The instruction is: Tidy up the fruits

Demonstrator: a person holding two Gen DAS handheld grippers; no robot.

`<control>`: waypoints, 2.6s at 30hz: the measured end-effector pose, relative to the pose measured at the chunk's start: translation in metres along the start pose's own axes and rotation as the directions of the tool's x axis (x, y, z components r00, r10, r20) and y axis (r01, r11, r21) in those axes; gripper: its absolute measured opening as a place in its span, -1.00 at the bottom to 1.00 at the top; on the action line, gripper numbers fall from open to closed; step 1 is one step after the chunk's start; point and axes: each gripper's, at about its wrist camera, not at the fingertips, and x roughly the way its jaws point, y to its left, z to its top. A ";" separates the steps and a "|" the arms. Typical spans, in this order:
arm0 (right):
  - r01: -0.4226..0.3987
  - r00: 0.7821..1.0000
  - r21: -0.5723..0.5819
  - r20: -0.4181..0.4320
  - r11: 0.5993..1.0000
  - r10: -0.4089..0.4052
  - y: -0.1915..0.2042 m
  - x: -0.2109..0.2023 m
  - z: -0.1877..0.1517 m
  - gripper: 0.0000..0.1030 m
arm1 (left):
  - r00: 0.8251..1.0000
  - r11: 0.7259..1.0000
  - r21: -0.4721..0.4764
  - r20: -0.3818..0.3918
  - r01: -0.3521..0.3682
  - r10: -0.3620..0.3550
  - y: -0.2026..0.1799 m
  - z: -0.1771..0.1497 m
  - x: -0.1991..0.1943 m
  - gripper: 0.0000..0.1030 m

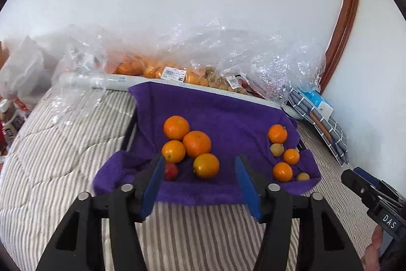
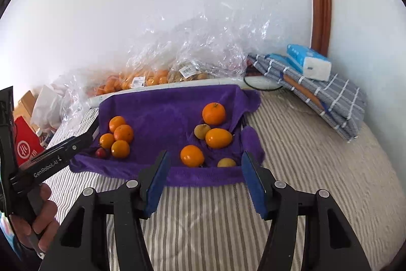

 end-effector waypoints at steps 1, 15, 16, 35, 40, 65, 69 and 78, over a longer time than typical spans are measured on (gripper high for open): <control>0.009 1.000 -0.005 0.004 1.000 -0.009 0.001 -0.007 -0.002 0.15 | 1.000 1.000 0.007 -0.008 -0.003 0.003 -0.002 -0.002 -0.007 0.20; -0.003 0.999 0.021 0.032 1.000 0.002 0.008 -0.105 -0.034 0.79 | 0.992 0.991 0.056 0.045 -0.122 0.120 -0.020 -0.024 -0.119 0.68; 0.001 0.999 0.006 0.039 1.000 -0.001 0.010 -0.112 -0.037 0.81 | 0.991 0.990 0.052 0.052 -0.130 0.127 -0.021 -0.025 -0.126 0.68; 0.056 0.997 0.018 0.058 0.998 -0.057 0.003 -0.164 -0.057 0.86 | 0.986 0.983 0.100 0.077 -0.157 0.150 -0.042 -0.043 -0.175 0.71; 0.071 0.995 0.011 0.064 0.997 -0.071 0.002 -0.167 -0.057 0.86 | 0.983 0.978 0.117 0.083 -0.171 0.162 -0.046 -0.045 -0.174 0.71; 0.070 0.995 0.037 0.065 0.997 -0.072 -0.005 -0.168 -0.059 0.86 | 0.982 0.975 0.126 0.080 -0.181 0.172 -0.046 -0.045 -0.169 0.71; 0.068 0.995 0.040 0.068 0.997 -0.071 -0.006 -0.168 -0.059 0.86 | 0.982 0.975 0.131 0.075 -0.179 0.171 -0.046 -0.046 -0.167 0.72; 0.068 0.996 0.041 0.063 0.997 -0.071 -0.005 -0.165 -0.059 0.86 | 0.982 0.976 0.124 0.074 -0.180 0.172 -0.043 -0.047 -0.166 0.72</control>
